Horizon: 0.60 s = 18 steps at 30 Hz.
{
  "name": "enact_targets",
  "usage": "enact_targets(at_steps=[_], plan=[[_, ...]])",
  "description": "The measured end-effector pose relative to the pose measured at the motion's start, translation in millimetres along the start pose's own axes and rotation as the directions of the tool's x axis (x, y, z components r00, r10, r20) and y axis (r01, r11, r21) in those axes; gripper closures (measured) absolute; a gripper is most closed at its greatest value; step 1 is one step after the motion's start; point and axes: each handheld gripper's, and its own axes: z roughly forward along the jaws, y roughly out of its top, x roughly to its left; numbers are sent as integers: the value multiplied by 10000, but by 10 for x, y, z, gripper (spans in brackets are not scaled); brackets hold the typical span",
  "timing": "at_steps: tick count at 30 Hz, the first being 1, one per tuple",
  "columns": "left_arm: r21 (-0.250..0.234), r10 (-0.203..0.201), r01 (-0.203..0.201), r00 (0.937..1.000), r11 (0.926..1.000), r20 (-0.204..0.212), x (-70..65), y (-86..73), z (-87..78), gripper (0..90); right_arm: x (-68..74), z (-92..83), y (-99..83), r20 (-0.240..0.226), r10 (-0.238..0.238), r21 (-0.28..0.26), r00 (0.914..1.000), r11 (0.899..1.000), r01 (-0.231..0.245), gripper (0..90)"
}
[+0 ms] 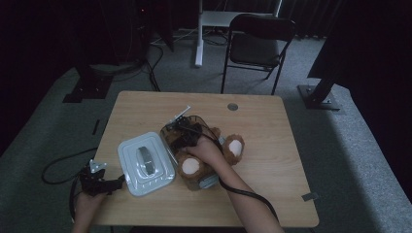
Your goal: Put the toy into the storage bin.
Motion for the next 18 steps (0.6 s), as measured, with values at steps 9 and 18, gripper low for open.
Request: enact_targets(at_steps=[9,18], plan=[[5,0,0,10000,10000,3,0,0,-1,6,-33,-309,6,-742,292,-579,9968,9978,-335,236],[-7,1,-1,10000,10000,-6,0,0,0,6,-147,-780,-90,-1258,258,-1585,9917,9863,-457,235]])
